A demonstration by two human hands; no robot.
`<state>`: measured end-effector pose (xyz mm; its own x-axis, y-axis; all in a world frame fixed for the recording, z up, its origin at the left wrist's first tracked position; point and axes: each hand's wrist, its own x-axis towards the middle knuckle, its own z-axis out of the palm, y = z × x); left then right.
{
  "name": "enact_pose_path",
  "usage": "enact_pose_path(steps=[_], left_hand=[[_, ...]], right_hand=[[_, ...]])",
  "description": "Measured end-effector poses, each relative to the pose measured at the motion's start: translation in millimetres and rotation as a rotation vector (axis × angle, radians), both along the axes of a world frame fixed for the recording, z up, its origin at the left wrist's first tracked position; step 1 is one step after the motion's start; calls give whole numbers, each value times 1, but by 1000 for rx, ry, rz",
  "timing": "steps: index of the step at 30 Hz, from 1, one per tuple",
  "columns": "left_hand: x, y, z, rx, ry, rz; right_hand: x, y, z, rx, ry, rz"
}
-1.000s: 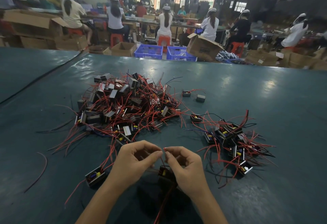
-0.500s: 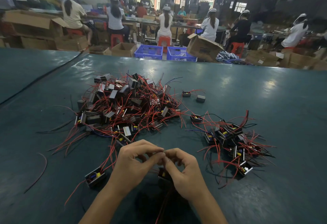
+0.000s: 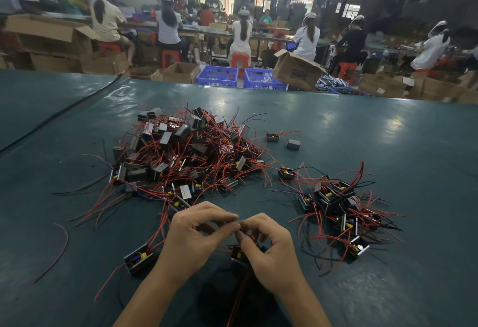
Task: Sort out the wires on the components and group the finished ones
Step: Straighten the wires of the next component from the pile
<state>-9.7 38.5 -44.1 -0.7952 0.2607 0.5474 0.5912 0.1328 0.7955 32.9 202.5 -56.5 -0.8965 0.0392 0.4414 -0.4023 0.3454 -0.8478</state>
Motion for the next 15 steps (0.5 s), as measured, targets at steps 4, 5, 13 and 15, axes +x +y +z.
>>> enact_pose_path(steps=[4,5,13,15], left_hand=[[0,-2,1,10,-41,-21],[0,-2,2,11,-48,-23],[1,0,3,-4,-66,-35],[0,-1,3,-8,-80,-41]], right_hand=[[0,0,0,24,1,-33],[1,0,0,33,2,-40],[0,0,0,24,8,-59],[0,0,-1,21,3,-52]])
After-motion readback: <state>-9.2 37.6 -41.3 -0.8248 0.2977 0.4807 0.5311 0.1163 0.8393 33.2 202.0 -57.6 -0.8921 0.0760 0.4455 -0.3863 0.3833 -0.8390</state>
